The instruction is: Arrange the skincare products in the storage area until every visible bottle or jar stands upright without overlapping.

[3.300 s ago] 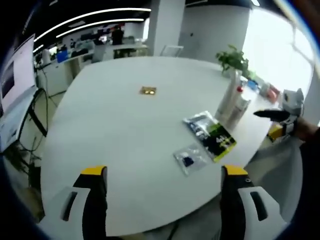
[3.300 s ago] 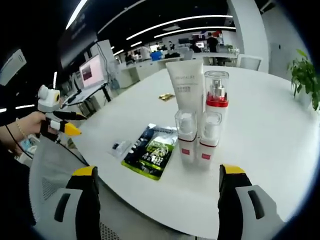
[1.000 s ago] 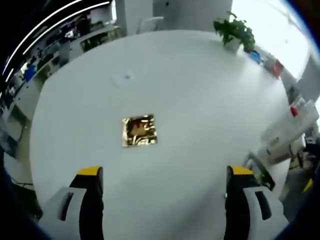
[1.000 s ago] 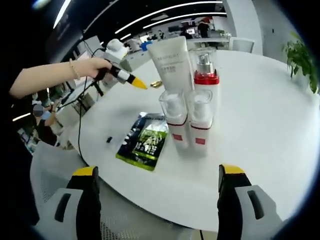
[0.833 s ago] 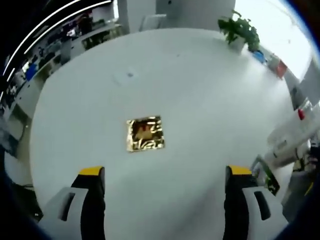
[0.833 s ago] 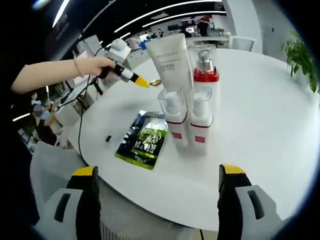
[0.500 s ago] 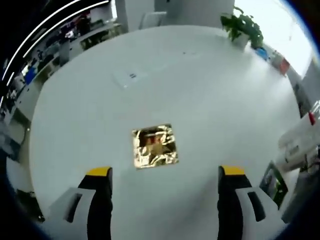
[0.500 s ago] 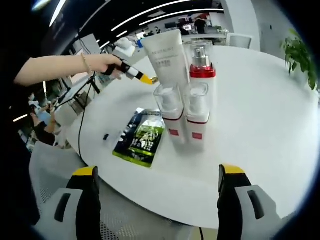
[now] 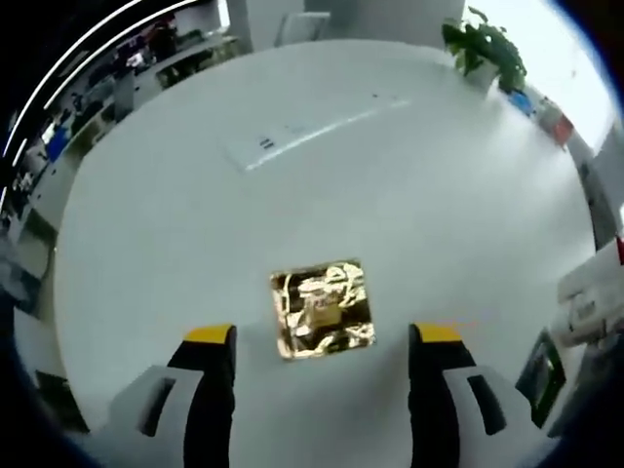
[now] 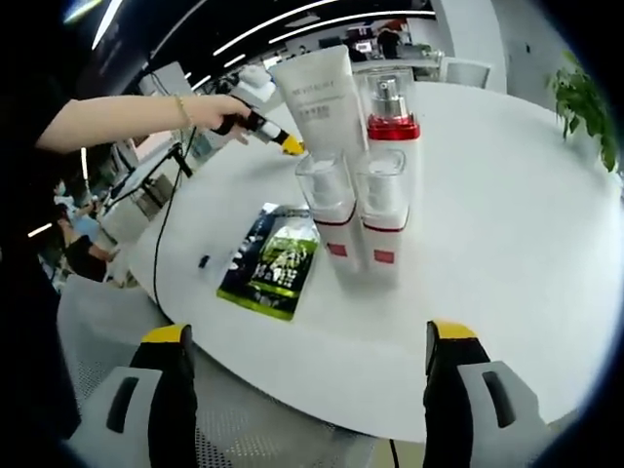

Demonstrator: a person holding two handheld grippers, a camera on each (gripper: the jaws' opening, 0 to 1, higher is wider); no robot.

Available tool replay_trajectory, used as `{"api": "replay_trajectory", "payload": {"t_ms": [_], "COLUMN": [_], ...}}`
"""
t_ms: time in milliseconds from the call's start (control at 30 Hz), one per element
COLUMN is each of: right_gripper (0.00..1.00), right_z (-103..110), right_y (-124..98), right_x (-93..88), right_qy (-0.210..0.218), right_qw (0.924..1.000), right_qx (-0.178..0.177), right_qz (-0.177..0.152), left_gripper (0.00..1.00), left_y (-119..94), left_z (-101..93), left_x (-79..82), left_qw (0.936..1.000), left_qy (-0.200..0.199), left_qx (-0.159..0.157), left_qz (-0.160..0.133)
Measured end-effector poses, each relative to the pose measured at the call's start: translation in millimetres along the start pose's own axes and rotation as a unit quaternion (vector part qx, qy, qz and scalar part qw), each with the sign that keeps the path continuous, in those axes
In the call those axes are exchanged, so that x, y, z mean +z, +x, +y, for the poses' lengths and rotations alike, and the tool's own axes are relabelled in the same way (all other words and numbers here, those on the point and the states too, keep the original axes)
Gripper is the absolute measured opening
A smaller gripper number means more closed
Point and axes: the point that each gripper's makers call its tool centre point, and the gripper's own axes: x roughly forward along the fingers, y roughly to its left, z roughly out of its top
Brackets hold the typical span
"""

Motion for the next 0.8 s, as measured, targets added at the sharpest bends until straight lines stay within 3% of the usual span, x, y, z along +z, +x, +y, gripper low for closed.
{"api": "replay_trajectory", "payload": {"t_ms": [333,733,800], "right_gripper": [0.97,0.96,0.96], "right_z": [-1.4,-0.8,-0.7], "right_y": [0.5,1.0,0.8], "right_x": [-0.9,-1.9,-1.1], "right_qy": [0.003,0.001,0.000], "right_qw": [1.0000,1.0000,1.0000], "right_qx": [-0.003,-0.004,-0.005], "right_qz": [-0.001,0.004,0.002], "left_gripper": [0.61,0.52,0.46], "left_y": [8.6,9.6,9.1], "left_z": [3.5,8.8,7.4], "left_x": [1.4,3.3,4.6], "left_qw": [1.0000,1.0000,1.0000], "left_qy": [-0.004,-0.006,0.001], "left_qx": [-0.001,0.001,0.000], "left_qz": [0.009,-0.005,-0.010]}}
